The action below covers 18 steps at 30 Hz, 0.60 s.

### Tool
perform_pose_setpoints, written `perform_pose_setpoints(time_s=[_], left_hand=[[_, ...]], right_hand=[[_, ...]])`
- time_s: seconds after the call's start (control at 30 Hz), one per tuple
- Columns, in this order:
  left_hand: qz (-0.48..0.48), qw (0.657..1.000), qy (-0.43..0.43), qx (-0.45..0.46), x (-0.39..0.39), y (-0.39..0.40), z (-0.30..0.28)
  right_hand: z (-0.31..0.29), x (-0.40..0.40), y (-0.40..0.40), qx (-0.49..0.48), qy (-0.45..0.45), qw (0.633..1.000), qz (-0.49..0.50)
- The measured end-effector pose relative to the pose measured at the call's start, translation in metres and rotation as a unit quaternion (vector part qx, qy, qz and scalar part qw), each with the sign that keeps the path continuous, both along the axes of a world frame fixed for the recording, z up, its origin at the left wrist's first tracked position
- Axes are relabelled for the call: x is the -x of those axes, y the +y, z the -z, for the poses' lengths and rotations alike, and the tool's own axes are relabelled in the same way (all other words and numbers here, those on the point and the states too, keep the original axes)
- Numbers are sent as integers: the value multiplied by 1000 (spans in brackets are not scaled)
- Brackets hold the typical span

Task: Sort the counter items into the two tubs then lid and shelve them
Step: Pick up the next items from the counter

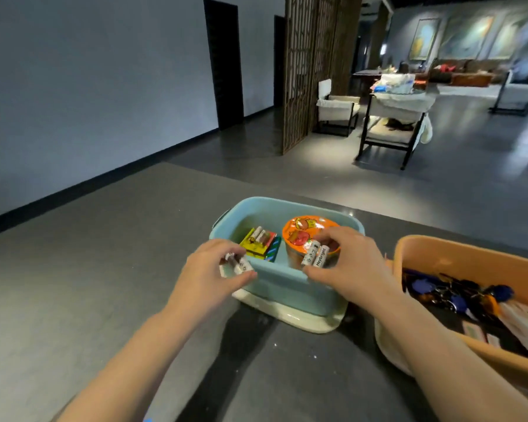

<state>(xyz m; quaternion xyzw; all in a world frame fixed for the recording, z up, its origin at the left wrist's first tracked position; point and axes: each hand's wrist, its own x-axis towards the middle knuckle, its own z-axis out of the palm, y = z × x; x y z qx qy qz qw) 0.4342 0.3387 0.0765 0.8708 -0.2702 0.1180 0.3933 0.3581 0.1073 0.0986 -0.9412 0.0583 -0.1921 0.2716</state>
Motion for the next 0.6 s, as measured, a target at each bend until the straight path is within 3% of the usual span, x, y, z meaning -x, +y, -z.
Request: perform_pose_setpoints(time_s=[0.13, 0.23, 0.4, 0.6], left_hand=[[56, 998, 8, -34, -81, -17, -13], [117, 985, 44, -122, -138, -36, -8], [250, 919, 33, -302, -192, -85, 18], [322, 864, 50, -384, -223, -129, 50]], right_hand=[[0, -42, 6, -15, 5, 998, 57], [5, -72, 9, -11, 12, 996, 85], [8, -105, 14, -4, 31, 993, 118], [14, -121, 13, -9, 16, 990, 137]])
